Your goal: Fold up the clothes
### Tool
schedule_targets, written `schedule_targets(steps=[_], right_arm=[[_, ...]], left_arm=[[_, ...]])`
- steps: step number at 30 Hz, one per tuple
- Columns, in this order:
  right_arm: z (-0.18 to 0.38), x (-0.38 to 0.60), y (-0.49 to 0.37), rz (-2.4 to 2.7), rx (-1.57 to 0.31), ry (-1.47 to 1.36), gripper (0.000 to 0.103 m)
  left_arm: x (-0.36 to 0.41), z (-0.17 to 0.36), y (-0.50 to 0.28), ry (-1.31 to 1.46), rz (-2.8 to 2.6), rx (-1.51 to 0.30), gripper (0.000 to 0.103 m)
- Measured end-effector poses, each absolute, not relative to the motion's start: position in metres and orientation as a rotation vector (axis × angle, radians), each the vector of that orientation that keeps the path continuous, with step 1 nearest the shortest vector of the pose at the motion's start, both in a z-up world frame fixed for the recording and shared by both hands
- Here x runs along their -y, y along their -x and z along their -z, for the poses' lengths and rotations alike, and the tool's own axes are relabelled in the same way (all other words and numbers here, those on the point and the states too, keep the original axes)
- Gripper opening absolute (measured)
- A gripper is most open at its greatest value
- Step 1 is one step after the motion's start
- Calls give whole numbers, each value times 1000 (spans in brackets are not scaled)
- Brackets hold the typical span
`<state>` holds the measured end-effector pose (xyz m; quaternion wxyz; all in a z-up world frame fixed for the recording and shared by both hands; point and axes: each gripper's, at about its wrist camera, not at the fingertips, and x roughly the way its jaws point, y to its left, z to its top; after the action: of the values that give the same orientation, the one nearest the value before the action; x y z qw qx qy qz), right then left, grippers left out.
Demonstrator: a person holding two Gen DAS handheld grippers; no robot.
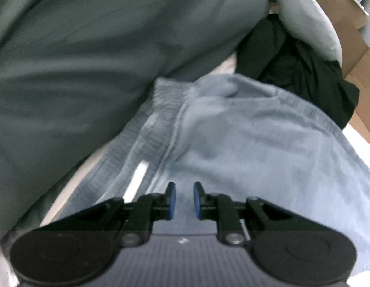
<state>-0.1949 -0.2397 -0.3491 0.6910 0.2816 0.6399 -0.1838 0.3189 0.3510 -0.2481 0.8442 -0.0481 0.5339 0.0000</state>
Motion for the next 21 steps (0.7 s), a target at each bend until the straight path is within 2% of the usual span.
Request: schedule_targets(steps=[12,17,21], right_arm=[[323,231,161,382,-1468,-570,20],[307,235,149,363,-1470,-529,20],[296,243,126,357,-1436,-501,20]], left_arm=[[-339,262,-387,116,-47,-1087,16],[-340,283,-404,118,-59,-1118,5],[-341,300,-416,126,-77,-1136,3]])
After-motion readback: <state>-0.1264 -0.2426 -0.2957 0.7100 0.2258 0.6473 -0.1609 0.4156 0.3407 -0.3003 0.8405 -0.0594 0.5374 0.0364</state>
